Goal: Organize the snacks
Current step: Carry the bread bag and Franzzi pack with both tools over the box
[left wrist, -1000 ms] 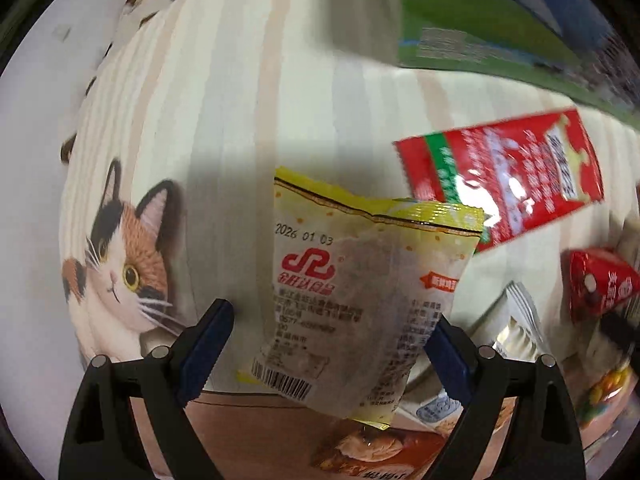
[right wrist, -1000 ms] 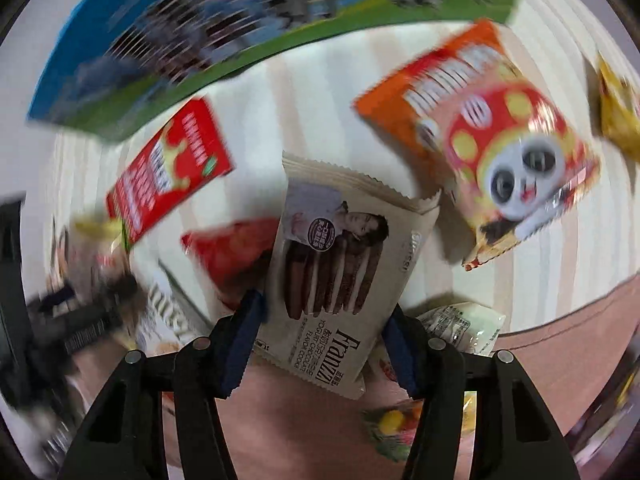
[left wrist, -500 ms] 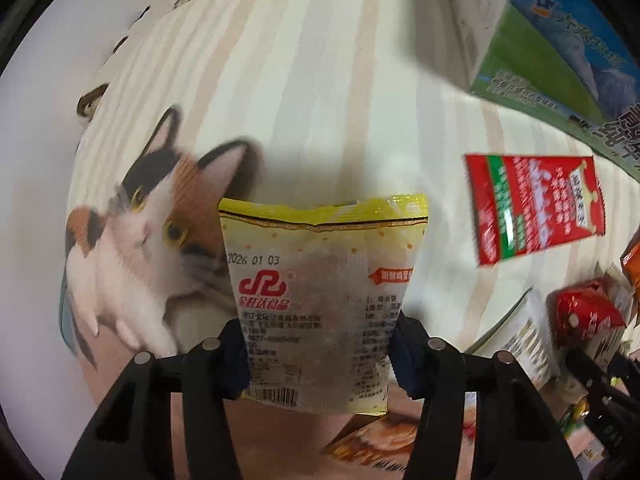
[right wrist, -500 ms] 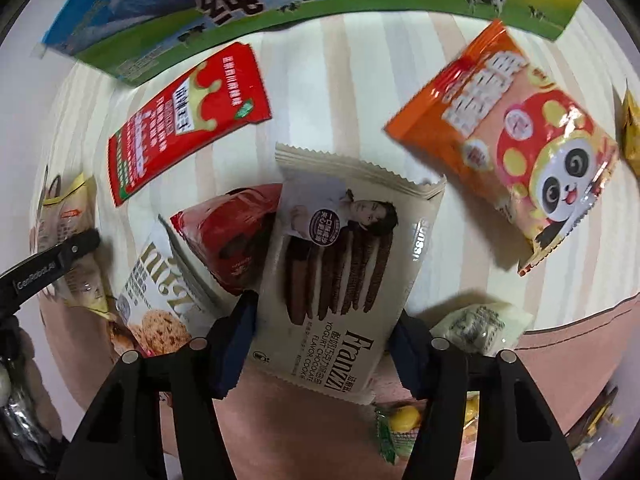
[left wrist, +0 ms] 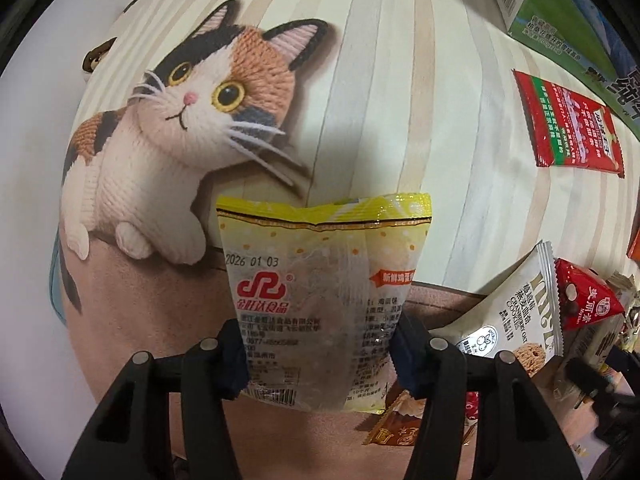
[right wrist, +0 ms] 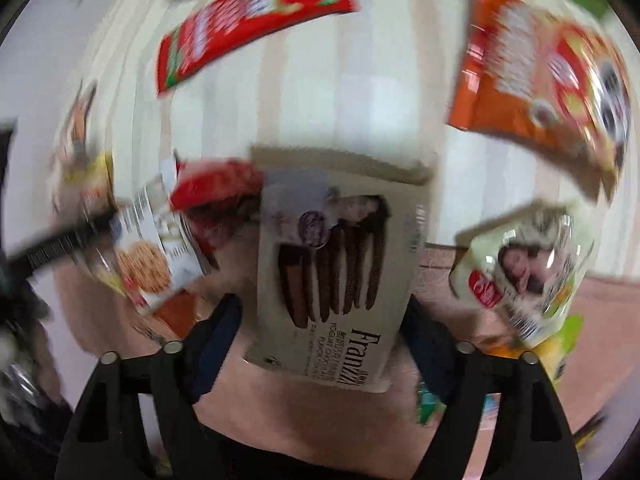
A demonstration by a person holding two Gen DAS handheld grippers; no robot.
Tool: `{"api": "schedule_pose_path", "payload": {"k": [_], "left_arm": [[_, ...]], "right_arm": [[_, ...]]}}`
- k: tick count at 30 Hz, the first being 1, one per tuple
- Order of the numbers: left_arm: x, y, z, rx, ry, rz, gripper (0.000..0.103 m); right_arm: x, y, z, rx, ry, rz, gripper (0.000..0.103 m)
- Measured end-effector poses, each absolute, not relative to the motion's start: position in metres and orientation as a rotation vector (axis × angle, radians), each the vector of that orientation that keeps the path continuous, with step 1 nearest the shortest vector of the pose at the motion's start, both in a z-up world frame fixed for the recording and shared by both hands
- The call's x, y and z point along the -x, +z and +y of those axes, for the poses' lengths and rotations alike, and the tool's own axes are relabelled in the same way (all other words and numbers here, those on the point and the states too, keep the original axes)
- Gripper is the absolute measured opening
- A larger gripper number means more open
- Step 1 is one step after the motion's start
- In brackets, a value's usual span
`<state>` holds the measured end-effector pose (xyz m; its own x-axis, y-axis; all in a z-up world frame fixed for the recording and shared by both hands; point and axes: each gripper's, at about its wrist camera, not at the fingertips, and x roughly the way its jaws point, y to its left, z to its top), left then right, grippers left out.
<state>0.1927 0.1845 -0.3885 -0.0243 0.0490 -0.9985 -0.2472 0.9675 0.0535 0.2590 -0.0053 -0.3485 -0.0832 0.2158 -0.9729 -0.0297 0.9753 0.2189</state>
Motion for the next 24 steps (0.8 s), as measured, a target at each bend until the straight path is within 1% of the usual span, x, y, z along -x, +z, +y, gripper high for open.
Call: {"api": "schedule_pose_path", "payload": {"k": [5,6,7,9,16,19,24], "left_arm": [[-0.196,-0.385,0.177,0.163,0.244,1.579,0.055],[-0.196,-0.383,0.176,0.166,0.247,1.576,0.055],[-0.196,-0.382,0.177,0.168,0.251,1.572,0.054],[-0.195,-0.386,0.175,0.171,0.258,1.563,0.053],[-0.184,-0.37,0.176,0.202,0.257,1.541,0.05],[-0.178,-0.352,0.179,0.211,0.259,1.508,0.049],[-0.17,-0.318,0.168,0.222,0.227,1.456,0.048]], "right_arm": [[-0.264,-0.35,-0.042,-0.336,0.093,1.601,0.083],[-0.264,-0.35,-0.046,-0.344,0.075,1.59,0.077],[-0.264,-0.349,-0.055,-0.335,0.053,1.585,0.07],[-0.262,-0.351,-0.059,-0.281,0.019,1.574,0.062],[-0.251,-0.328,-0.082,-0.287,0.051,1.544,0.06],[-0.247,-0.311,-0.077,-0.297,0.075,1.529,0.06],[-0.24,-0.282,-0.096,-0.319,0.138,1.487,0.06]]}}
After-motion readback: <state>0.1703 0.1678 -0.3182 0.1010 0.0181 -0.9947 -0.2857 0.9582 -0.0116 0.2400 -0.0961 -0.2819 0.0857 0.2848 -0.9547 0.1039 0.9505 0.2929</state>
